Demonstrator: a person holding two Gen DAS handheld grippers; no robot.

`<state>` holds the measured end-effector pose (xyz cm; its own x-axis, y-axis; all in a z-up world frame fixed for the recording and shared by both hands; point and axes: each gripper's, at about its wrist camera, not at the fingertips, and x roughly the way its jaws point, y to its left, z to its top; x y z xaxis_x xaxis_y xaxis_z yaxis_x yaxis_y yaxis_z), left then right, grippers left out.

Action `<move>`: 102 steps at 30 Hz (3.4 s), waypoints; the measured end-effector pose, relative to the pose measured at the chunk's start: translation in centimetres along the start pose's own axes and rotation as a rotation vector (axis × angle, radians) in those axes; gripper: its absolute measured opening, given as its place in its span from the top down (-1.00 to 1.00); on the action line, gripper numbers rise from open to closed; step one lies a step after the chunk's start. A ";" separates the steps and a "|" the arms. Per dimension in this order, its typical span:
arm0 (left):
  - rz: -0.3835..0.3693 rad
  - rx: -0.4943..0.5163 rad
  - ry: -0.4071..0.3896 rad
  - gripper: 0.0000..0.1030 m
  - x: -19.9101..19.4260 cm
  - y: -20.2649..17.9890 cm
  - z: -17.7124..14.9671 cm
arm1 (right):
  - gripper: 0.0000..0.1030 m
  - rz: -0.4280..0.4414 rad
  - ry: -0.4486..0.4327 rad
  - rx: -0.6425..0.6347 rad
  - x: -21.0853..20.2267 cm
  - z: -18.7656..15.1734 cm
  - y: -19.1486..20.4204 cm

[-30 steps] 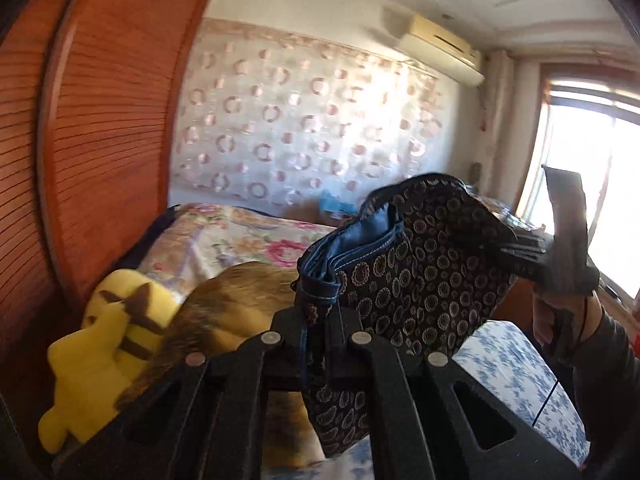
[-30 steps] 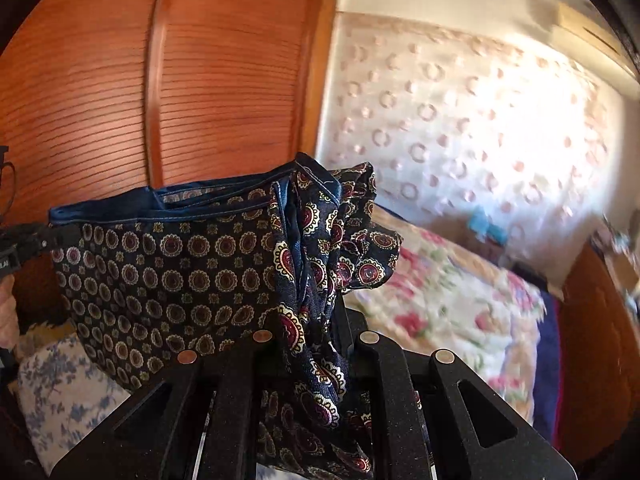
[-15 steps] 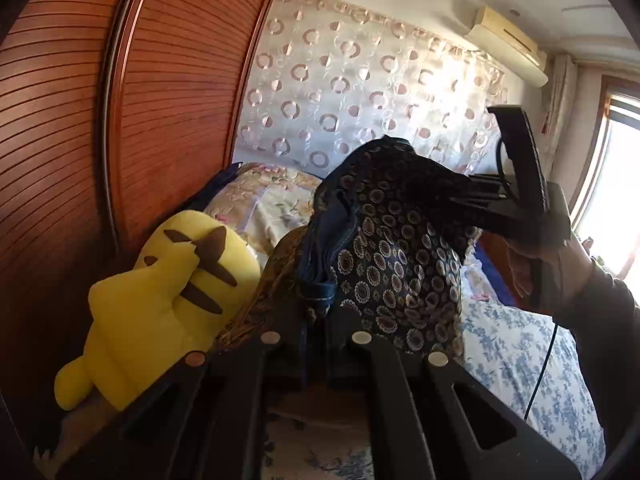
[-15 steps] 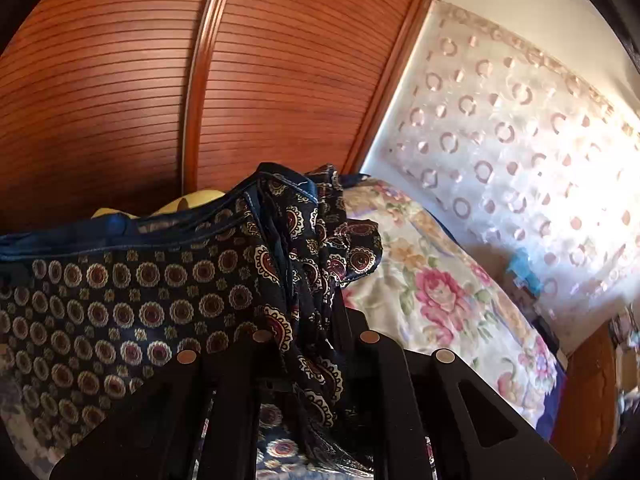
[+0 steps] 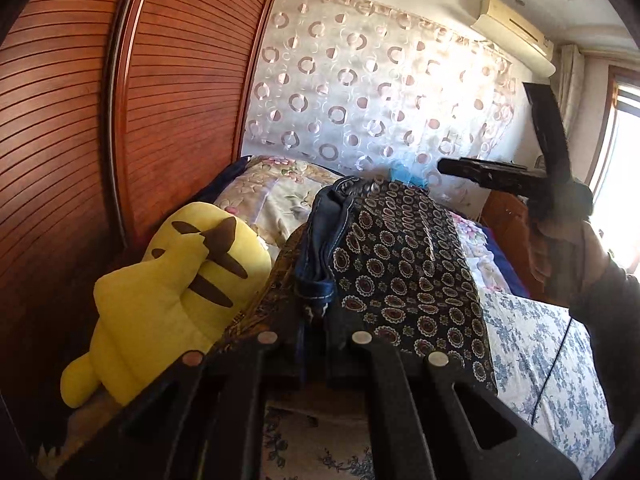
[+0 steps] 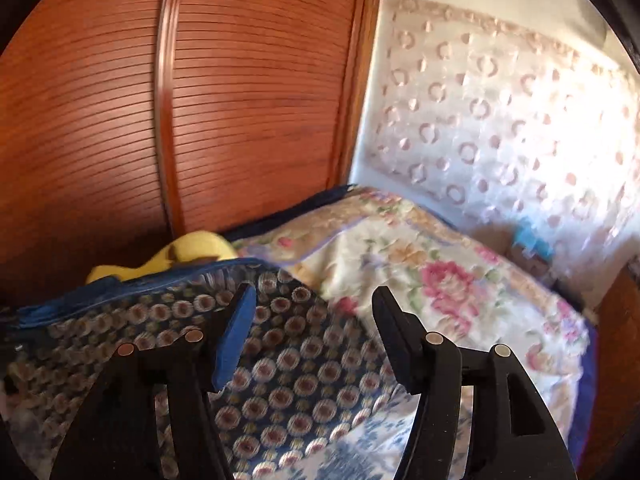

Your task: Fold small clothes

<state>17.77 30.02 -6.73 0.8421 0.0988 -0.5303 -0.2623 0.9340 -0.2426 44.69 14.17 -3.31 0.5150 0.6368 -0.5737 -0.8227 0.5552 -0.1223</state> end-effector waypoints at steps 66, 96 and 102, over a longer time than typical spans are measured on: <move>-0.145 0.351 -0.002 0.22 -14.0 -20.4 -5.8 | -0.76 -0.487 -0.170 0.438 -39.5 -23.6 4.0; -0.142 0.347 -0.041 0.21 -15.8 -21.3 -5.6 | -0.76 -0.521 -0.185 0.461 -41.0 -24.2 4.6; -0.143 0.345 -0.042 0.21 -15.9 -21.3 -5.6 | -0.76 -0.521 -0.187 0.460 -41.0 -24.1 4.8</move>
<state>7.33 6.59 2.29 0.8792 -0.0340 -0.4752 0.0279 0.9994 -0.0198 13.84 -22.20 0.13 0.8798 0.2856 -0.3799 -0.2949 0.9549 0.0347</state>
